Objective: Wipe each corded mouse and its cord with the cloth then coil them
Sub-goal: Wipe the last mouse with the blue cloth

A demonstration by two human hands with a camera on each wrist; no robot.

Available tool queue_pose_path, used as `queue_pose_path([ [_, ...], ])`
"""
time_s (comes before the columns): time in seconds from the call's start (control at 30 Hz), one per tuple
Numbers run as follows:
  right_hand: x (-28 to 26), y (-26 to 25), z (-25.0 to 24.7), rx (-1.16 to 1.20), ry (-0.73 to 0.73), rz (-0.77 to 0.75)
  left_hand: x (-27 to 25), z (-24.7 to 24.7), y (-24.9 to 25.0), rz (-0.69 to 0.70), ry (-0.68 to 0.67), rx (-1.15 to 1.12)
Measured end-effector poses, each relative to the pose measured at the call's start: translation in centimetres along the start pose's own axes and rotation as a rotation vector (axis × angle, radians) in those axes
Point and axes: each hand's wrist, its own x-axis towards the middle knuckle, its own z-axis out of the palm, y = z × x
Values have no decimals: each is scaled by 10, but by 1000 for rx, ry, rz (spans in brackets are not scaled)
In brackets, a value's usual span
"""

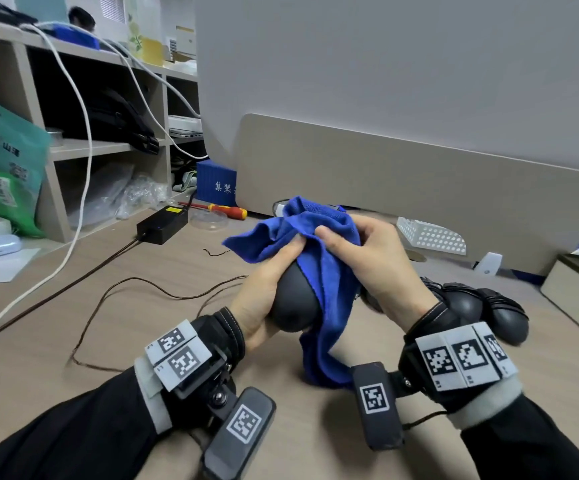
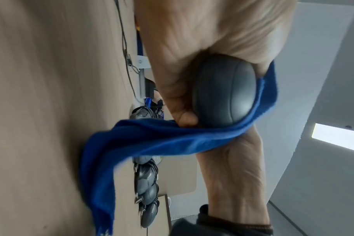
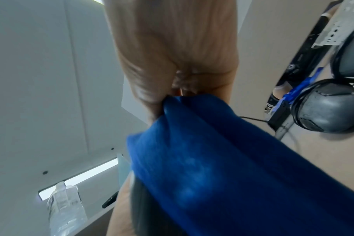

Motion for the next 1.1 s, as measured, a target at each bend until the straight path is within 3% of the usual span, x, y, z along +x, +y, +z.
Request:
queue_pose_path([
  [0.17,4,0,-8,-47,99,47,-2,0,-3,7,-63,30],
  [0.3,8,-1,-32,-223,128,84,-1,-3,-1,58,-51,77],
  [0.4,10,-4,-43,-285,58,170,1,-5,-2,86,-23,72],
  [0.53,9,-11,-47,2,-96,231,7,-9,-5,89,3,58],
  [0.7,15,-6,-57,191,-100,298,9,-10,-7,55,-27,43],
  [0.83,18,0,-59,-80,60,315,11,-14,-8,83,-75,41],
  [0.97,17,8,-57,-267,-37,436,11,-14,-8,104,-114,78],
  [1.03,15,4,-53,-336,-70,373,10,-14,-7,115,-130,114],
  [1.1,14,-1,-47,-335,-19,215,9,-13,-7,115,-152,157],
])
